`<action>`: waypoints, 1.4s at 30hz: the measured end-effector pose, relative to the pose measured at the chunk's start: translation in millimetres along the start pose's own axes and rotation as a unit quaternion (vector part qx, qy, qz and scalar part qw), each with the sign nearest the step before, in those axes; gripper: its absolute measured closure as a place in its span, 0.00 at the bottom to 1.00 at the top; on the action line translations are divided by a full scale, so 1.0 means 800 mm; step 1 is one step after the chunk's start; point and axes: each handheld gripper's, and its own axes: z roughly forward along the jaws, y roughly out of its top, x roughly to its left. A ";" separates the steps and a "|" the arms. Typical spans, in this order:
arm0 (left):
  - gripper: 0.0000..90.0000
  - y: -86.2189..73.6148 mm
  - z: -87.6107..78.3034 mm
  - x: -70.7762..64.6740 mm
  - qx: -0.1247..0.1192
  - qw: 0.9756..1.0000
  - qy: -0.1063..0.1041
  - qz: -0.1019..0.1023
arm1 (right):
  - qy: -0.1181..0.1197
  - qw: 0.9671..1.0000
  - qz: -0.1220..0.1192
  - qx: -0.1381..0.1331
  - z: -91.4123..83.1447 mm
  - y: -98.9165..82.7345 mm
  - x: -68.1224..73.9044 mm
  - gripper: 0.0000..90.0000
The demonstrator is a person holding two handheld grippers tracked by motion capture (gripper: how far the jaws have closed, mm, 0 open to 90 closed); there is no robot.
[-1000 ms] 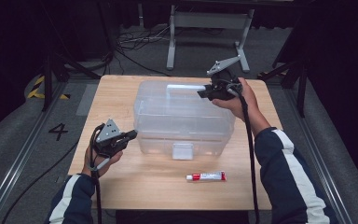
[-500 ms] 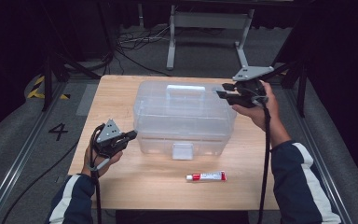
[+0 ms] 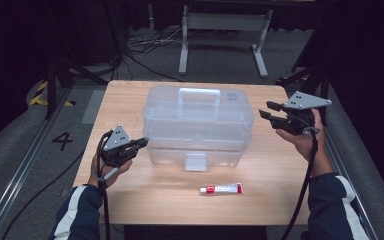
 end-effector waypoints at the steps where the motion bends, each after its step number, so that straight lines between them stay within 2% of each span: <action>1: 1.00 0.001 0.000 0.000 -0.002 1.000 0.001 0.000 | 0.000 1.000 0.002 0.002 0.001 -0.004 -0.001 0.65; 2: 1.00 0.002 0.000 0.001 -0.003 1.000 0.001 0.000 | 0.005 1.000 0.006 0.004 0.003 -0.015 -0.002 0.65; 4: 1.00 0.004 0.000 0.000 -0.004 1.000 0.000 0.002 | 0.007 1.000 0.007 0.006 0.004 -0.020 -0.002 0.64; 7: 1.00 0.008 -0.001 -0.001 -0.005 1.000 0.005 0.000 | 0.011 1.000 -0.001 0.014 0.007 -0.033 -0.001 0.63; 9: 1.00 0.010 -0.002 -0.003 -0.004 1.000 0.011 0.008 | 0.022 1.000 -0.002 0.015 0.009 -0.041 0.000 0.62; 13: 1.00 0.011 -0.003 -0.003 -0.004 1.000 0.013 0.008 | 0.037 0.999 -0.015 0.020 0.016 -0.053 0.006 0.62; 18: 1.00 0.013 -0.003 -0.002 -0.007 1.000 0.015 0.008 | 0.042 0.998 -0.049 -0.008 0.019 -0.055 0.018 0.64; 20: 1.00 0.014 -0.004 -0.001 -0.013 1.000 0.012 0.005 | 0.051 0.998 -0.043 -0.017 0.021 -0.056 0.020 0.64; 22: 1.00 0.016 -0.004 0.000 -0.015 1.000 0.013 0.005 | 0.050 0.998 -0.048 -0.007 0.025 -0.058 0.022 0.65; 25: 1.00 0.020 -0.003 -0.001 -0.022 1.000 0.014 0.005 | 0.055 0.998 -0.038 0.000 0.029 -0.063 0.019 0.63; 29: 1.00 0.025 -0.003 0.000 -0.026 1.000 0.014 0.007 | 0.059 0.997 -0.040 0.018 0.035 -0.066 0.020 0.61; 33: 1.00 0.026 -0.002 0.001 -0.026 1.000 0.013 0.007 | 0.065 0.997 -0.043 -0.011 0.032 -0.060 0.026 0.61; 38: 0.99 0.026 -0.002 0.000 -0.026 0.999 0.017 0.009 | 0.056 0.996 -0.058 -0.026 0.033 -0.061 0.033 0.65; 42: 0.94 0.026 -0.005 -0.001 -0.028 0.999 0.020 0.011 | 0.049 0.996 -0.062 -0.044 0.033 -0.061 0.037 0.68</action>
